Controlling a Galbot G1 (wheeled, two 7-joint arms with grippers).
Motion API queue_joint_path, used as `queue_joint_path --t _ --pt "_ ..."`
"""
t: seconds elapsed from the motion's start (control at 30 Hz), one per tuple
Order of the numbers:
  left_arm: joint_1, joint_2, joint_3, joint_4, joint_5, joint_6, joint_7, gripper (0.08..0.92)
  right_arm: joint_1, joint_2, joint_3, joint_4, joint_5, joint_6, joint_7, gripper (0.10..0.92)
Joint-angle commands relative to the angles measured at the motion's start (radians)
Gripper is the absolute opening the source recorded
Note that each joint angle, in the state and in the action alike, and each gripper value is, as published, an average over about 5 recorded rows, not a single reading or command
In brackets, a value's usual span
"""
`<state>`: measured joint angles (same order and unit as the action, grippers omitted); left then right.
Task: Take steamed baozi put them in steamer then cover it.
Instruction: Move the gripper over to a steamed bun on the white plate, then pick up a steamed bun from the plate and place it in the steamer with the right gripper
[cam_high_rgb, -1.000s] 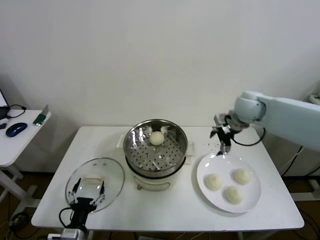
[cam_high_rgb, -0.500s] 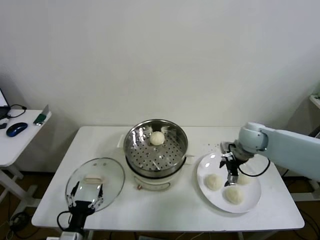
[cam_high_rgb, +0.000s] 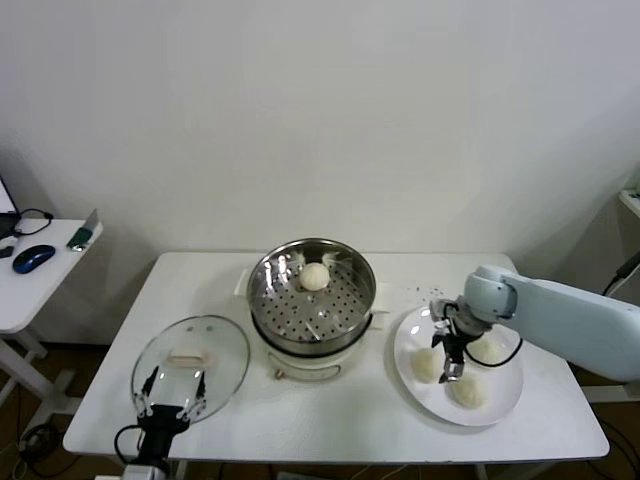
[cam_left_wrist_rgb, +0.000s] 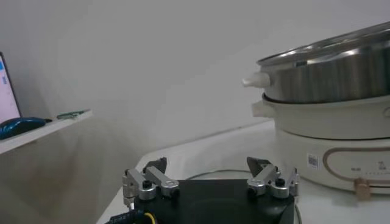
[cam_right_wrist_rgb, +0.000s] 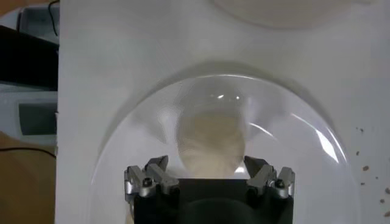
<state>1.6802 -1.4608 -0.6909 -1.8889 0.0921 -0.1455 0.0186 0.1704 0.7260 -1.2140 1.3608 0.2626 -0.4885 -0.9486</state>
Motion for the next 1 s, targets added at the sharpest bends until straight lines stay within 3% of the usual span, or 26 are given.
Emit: queue_joint_path --t 0.03,0.67,1.0 --pt "-0.003 -0.002 0.000 0.002 0.001 0.002 0.001 0.823 -0.041 0.043 0.028 -0.042 -0.016 0.003 0.007 0.823" --pt "-0.003 -0.001 -0.001 -0.002 0.000 0.003 0.001 0.823 0.013 0.033 0.003 -0.051 0.038 0.040 0.000 0.688" --pt "0.009 0.004 0.012 -0.015 -0.001 0.006 0.001 0.823 0.444 0.037 -0.225 -0.051 0.250 0.063 -0.024 0.679"
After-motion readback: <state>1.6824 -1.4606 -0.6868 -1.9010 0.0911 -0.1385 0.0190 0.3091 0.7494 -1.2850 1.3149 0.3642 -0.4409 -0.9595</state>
